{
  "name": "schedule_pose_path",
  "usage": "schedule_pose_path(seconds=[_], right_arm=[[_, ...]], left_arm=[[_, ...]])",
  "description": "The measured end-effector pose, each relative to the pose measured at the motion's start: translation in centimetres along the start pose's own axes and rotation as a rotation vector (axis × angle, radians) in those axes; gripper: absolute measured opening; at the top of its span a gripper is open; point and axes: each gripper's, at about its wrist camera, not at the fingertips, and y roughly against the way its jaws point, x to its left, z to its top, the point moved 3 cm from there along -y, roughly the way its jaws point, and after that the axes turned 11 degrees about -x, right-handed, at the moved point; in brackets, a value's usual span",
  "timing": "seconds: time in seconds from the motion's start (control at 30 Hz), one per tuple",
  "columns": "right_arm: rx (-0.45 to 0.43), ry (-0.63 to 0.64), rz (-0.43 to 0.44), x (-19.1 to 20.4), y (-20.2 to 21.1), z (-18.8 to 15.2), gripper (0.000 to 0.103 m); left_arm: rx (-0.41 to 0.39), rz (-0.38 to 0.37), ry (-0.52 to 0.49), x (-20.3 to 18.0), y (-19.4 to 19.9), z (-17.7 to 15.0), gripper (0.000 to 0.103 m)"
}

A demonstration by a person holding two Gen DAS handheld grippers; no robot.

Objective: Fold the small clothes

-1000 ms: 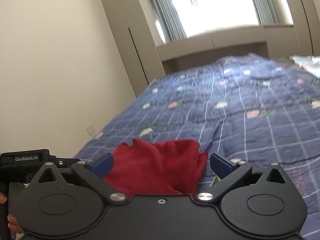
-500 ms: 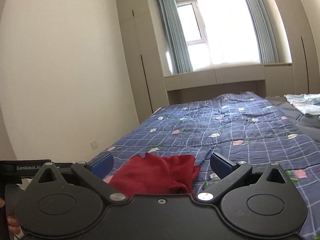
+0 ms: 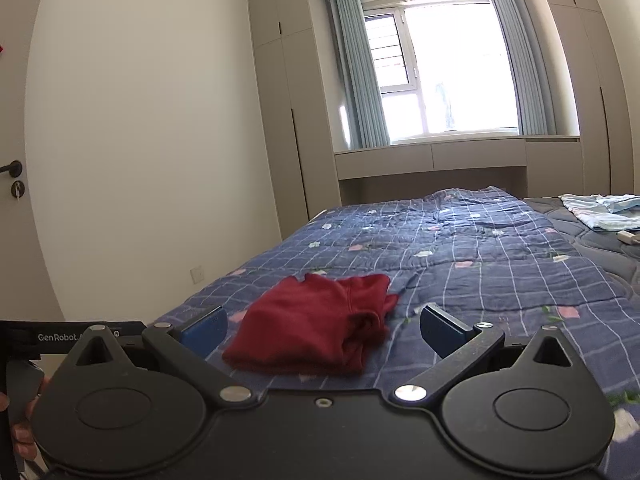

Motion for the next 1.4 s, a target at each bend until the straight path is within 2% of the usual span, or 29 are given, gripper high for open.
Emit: schedule_pose_path(seconds=[0.23, 0.6, 1.4], right_arm=[[0.019, 0.055, -0.001, 1.0, 2.0, -2.7, 0.102], [0.019, 0.065, -0.014, 1.0, 2.0, -4.2, 0.102], [0.037, 0.065, -0.02, 0.9, 1.9, -4.6, 0.102]], left_arm=[[0.01, 0.028, 0.005, 0.8, 2.8, -2.0, 0.103], [0.044, 0.057, 0.028, 2.1, 3.0, -5.1, 0.103], [0.053, 0.06, 0.038, 2.4, 3.0, -5.5, 0.103]])
